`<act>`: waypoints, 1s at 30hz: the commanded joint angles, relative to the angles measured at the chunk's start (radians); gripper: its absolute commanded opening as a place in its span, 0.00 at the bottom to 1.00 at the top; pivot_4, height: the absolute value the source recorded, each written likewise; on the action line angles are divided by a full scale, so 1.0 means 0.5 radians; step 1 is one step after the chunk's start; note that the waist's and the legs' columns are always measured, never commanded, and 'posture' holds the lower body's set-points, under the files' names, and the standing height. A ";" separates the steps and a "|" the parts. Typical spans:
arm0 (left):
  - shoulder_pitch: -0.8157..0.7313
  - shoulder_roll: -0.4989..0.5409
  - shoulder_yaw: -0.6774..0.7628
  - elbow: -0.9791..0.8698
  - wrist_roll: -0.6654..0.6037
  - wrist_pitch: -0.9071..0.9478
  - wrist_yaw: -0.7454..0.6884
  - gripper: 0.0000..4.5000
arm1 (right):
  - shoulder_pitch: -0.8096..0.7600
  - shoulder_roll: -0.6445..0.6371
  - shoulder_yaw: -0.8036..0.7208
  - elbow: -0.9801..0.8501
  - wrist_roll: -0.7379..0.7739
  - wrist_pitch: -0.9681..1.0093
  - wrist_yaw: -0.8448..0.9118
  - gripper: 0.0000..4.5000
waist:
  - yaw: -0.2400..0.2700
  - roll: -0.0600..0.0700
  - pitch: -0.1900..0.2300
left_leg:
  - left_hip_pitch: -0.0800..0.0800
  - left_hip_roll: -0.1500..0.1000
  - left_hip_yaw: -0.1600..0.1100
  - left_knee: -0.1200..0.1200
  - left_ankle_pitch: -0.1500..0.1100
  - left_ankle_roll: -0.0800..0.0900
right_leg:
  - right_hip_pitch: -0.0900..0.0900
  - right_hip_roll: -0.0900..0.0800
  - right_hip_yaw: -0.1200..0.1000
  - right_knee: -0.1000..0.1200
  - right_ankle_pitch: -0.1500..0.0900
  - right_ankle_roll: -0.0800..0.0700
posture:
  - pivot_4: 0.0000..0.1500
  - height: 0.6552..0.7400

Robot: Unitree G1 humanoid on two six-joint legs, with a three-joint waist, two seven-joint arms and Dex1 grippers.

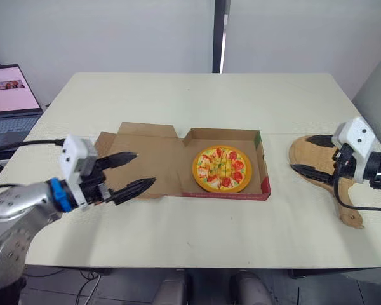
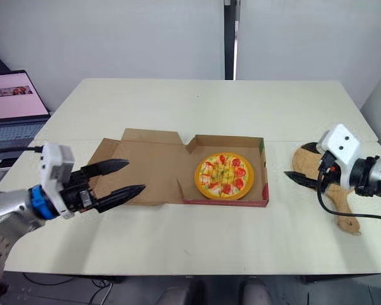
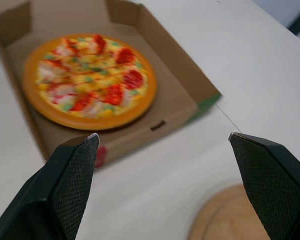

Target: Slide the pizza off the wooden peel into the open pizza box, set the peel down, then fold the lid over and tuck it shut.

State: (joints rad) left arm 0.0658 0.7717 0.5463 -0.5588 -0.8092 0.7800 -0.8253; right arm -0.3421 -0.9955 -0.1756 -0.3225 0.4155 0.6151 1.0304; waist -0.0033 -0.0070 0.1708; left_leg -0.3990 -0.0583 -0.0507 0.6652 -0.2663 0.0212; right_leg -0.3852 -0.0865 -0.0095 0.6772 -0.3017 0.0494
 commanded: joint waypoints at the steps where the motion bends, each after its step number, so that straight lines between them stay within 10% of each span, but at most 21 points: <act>1: 0.201 -0.049 0.251 -0.041 -0.073 0.022 0.070 1.00 | -0.184 -0.022 0.124 -0.026 0.031 -0.073 0.129 0.99 | -0.002 -0.001 0.000 | 0.000 0.001 0.000 0.000 0.000 0.000 | 0.000 0.000 -0.001 0.000 -0.001 -0.002 | 1.00 0.86; 15: 0.744 -0.674 0.710 0.216 -1.089 0.245 0.895 1.00 | -0.741 0.264 0.622 0.024 -0.006 -0.110 0.331 0.99 | 0.015 -0.010 -0.003 | -0.001 0.001 -0.003 0.000 -0.001 0.000 | -0.001 -0.002 -0.003 -0.004 -0.002 -0.003 | 1.00 0.86; 30: 0.447 -1.114 0.253 0.209 -1.181 -0.127 1.716 1.00 | -0.817 0.312 0.694 0.118 -0.089 -0.188 0.394 0.99 | 0.015 -0.019 -0.008 | -0.001 -0.002 -0.003 -0.001 0.001 -0.004 | -0.002 -0.002 -0.002 -0.002 -0.001 -0.003 | 1.00 0.86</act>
State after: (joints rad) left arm 0.2871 0.2122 0.6746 -0.4241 -1.3823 0.7456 0.0205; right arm -0.7279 -0.8401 0.1826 -0.2521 0.3741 0.5353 1.2209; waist 0.0044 -0.0164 0.1667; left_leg -0.3993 -0.0592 -0.0521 0.6648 -0.2658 0.0195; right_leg -0.3860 -0.0873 -0.0105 0.6761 -0.3024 0.0479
